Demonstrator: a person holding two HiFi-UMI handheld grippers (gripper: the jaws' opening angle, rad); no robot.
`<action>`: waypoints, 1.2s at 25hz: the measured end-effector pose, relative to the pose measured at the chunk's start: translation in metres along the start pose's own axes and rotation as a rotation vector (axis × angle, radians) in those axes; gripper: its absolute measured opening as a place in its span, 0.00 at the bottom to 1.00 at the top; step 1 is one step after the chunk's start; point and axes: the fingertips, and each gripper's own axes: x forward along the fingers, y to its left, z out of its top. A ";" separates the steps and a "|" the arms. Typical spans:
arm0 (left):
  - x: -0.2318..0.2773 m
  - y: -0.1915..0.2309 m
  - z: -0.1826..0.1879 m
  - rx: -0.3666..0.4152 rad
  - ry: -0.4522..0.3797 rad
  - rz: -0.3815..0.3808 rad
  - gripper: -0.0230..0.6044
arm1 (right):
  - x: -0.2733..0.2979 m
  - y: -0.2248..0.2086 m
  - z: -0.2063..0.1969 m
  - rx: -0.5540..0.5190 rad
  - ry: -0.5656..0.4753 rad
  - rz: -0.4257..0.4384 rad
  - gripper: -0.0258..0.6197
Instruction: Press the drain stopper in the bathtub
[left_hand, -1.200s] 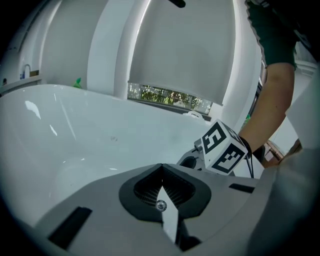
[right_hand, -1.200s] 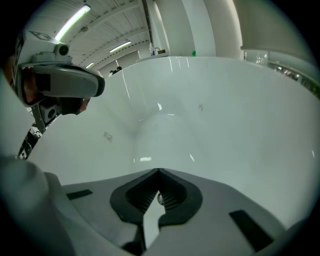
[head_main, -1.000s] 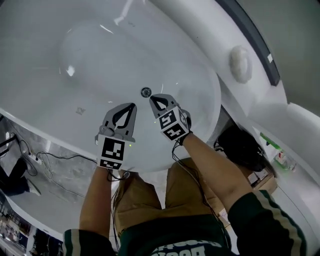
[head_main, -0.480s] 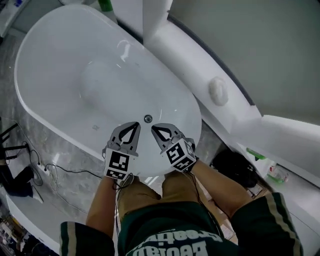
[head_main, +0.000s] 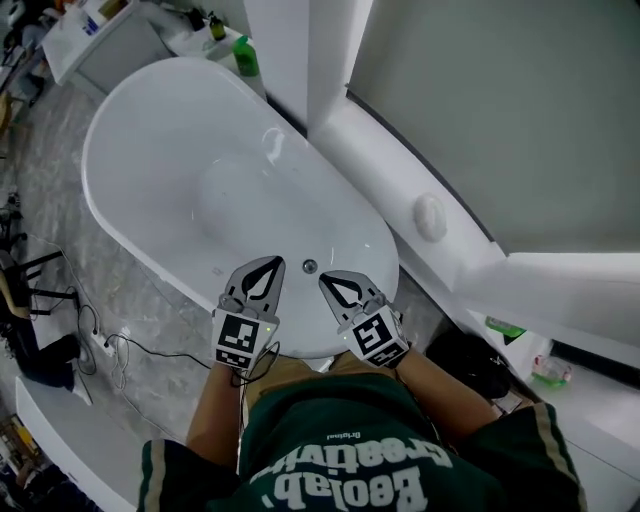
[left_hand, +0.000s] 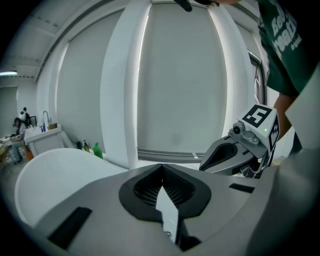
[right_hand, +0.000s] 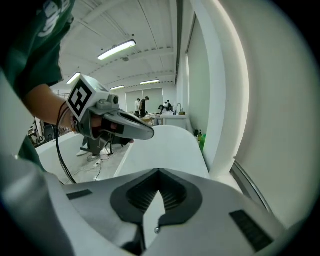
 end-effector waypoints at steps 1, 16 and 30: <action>-0.008 0.000 0.011 -0.002 -0.023 0.003 0.05 | -0.008 0.001 0.012 0.001 -0.029 -0.005 0.06; -0.043 -0.049 0.094 0.153 -0.124 -0.088 0.05 | -0.083 0.015 0.105 -0.035 -0.293 0.014 0.06; -0.044 -0.057 0.121 0.170 -0.196 -0.126 0.05 | -0.108 0.005 0.133 0.060 -0.384 0.047 0.06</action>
